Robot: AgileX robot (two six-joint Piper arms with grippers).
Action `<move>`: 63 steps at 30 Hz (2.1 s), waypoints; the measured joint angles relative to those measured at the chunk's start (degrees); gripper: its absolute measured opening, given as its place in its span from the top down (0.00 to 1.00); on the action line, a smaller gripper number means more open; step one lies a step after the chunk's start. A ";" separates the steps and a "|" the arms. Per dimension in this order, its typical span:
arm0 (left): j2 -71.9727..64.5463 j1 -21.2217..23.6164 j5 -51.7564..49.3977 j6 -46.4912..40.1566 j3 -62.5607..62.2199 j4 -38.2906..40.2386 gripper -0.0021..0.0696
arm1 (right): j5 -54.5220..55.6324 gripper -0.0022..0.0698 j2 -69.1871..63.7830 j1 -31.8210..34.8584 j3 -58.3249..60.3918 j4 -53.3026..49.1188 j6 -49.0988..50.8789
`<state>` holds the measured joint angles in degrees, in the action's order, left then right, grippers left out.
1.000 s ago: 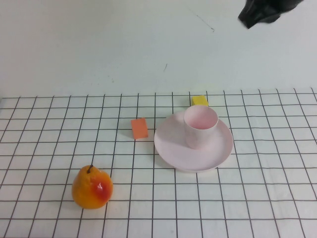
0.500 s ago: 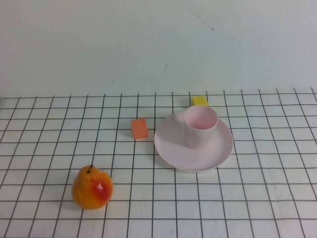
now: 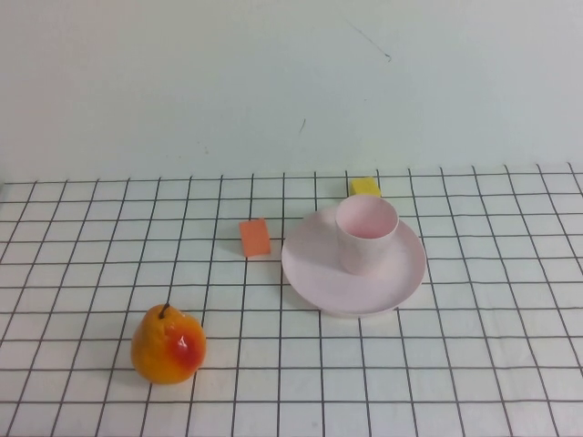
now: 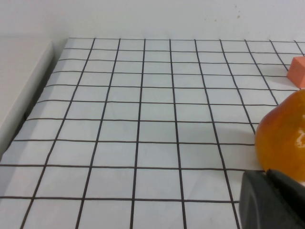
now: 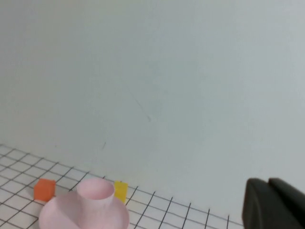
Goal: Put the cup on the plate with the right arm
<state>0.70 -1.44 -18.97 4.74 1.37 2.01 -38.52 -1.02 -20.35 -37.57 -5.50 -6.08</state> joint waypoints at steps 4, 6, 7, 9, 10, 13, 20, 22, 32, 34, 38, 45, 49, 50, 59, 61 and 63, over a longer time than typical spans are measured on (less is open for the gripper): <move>0.14 0.00 -0.11 0.00 -0.08 0.13 0.98 | -1.68 0.97 -0.01 0.00 2.01 -0.26 1.30; 0.14 0.00 -0.11 0.00 -0.08 0.23 0.98 | -3.36 0.97 -3.76 0.00 2.01 -0.16 1.81; 0.14 0.00 -0.11 0.00 -0.08 0.23 0.98 | -4.03 0.97 -5.87 0.00 2.01 -0.16 2.09; 0.14 0.00 -0.14 0.00 -0.08 0.23 0.98 | -4.26 0.97 -9.66 0.00 1.91 -0.05 2.30; 0.14 0.00 -0.14 0.00 -0.08 0.23 0.98 | -4.25 0.97 -11.27 0.00 1.91 -0.05 2.45; 0.14 0.00 -0.14 0.00 -0.08 0.23 0.98 | -4.25 0.97 -14.73 0.00 2.13 0.06 2.66; 0.14 0.00 -0.14 0.00 -0.08 0.23 0.98 | -2.73 0.97 -18.25 0.00 2.50 -2.06 2.74; 0.14 0.00 -0.14 0.00 -0.08 0.23 0.98 | -1.28 0.97 -17.27 0.22 3.45 -3.04 2.74; 0.14 0.00 -0.14 0.00 -0.08 0.23 0.98 | 7.67 0.97 -8.59 13.04 16.29 -4.75 2.74; 0.14 0.00 -0.14 0.00 -0.08 0.23 0.98 | 11.07 0.97 -7.18 15.91 20.54 -4.75 2.74; 0.14 0.00 -0.14 0.00 -0.08 0.23 0.98 | 20.18 0.97 -4.69 19.69 29.21 -4.84 2.90; 0.14 0.00 -0.14 0.00 -0.08 0.23 0.98 | 26.30 0.97 0.88 23.53 39.00 -4.62 4.26; 0.14 0.00 -0.14 0.00 -0.08 0.23 0.98 | 22.72 0.97 1.64 25.33 39.11 -3.66 4.63; 0.14 0.00 -0.14 0.00 -0.08 0.23 0.98 | 22.05 0.97 1.64 25.45 39.11 -3.55 4.73; 0.14 0.00 -0.14 0.00 -0.08 0.23 0.98 | 20.06 0.97 1.75 24.86 39.11 -3.06 4.96; 0.14 0.00 -0.14 0.00 -0.08 0.23 0.98 | 19.52 0.97 1.75 24.86 39.11 -2.68 5.31; 0.14 0.00 -0.14 0.00 -0.08 0.23 0.98 | 18.62 0.97 1.75 24.86 39.11 -2.68 5.47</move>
<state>0.84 -1.44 -19.11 4.74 1.29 2.24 -19.90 0.73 4.51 1.54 -8.18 -0.61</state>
